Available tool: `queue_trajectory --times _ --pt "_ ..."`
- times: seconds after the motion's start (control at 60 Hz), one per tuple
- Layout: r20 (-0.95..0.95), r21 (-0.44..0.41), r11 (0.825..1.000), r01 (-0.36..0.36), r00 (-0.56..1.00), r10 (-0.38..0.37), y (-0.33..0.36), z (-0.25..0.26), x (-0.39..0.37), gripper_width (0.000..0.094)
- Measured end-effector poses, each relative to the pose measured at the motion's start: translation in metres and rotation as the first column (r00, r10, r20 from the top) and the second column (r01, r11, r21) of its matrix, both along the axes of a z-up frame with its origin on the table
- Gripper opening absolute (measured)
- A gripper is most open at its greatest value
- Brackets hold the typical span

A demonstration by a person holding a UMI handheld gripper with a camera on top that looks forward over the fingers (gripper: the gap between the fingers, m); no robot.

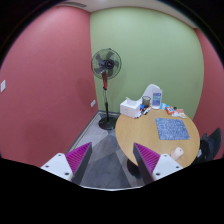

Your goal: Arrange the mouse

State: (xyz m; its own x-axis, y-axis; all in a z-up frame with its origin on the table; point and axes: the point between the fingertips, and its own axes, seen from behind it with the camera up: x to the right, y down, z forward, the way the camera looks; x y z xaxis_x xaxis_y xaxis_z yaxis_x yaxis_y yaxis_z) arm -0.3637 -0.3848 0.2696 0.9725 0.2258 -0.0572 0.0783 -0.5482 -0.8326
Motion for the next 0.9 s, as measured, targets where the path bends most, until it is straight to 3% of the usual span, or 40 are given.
queue_trajectory --times 0.2,0.367,0.533,0.7,0.9 --pt "-0.012 -0.036 0.999 -0.017 1.0 0.017 -0.027 -0.038 0.065 0.084" --pt "0.016 -0.091 0.996 0.015 1.0 -0.014 -0.051 -0.1 0.136 0.0841" --pt "0.053 -0.108 0.991 0.083 0.996 -0.077 -0.054 -0.158 0.215 0.0841" --pt "0.066 -0.077 0.98 0.182 0.982 -0.177 -0.008 -0.197 0.282 0.0843" --pt "0.042 -0.089 0.952 0.294 0.956 -0.291 0.066 -0.242 0.33 0.0842"
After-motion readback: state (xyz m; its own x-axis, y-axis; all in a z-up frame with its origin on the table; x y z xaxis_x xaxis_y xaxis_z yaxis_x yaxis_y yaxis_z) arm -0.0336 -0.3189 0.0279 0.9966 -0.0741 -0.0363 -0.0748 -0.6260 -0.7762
